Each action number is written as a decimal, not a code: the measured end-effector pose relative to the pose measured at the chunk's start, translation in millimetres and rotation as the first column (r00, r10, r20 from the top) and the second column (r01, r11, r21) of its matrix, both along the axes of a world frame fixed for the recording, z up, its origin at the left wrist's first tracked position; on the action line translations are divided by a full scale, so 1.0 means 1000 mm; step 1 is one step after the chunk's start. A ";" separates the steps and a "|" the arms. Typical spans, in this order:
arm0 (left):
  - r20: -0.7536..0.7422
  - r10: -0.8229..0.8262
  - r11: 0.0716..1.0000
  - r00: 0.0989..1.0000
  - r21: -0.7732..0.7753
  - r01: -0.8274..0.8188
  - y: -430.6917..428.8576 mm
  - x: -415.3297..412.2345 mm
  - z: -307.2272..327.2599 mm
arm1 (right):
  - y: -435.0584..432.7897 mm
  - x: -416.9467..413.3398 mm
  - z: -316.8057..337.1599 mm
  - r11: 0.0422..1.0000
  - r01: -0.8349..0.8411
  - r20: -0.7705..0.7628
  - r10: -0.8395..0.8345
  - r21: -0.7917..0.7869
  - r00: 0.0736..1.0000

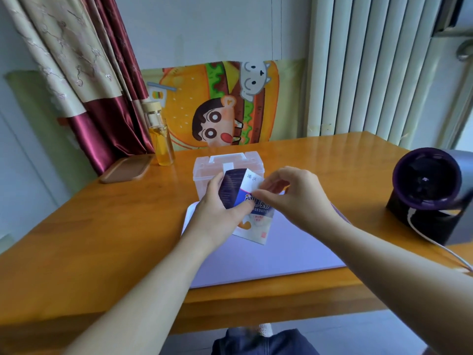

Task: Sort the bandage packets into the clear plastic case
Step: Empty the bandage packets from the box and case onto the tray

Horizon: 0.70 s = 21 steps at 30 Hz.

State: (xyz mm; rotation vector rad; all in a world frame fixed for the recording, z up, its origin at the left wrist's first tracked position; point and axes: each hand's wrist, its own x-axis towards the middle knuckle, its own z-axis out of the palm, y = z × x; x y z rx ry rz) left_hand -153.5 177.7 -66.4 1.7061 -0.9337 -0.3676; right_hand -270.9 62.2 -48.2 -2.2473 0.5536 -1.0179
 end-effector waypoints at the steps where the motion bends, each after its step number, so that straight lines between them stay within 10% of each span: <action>1: 0.016 0.007 1.000 1.000 -0.001 -0.007 -0.001 0.000 0.000 | 0.000 0.001 0.001 1.000 0.000 -0.003 0.000 0.011 1.000; 21: 0.095 -0.111 0.992 0.989 0.070 0.105 -0.037 0.009 -0.009 | -0.038 -0.004 -0.004 0.998 -0.006 -0.274 0.023 0.064 0.961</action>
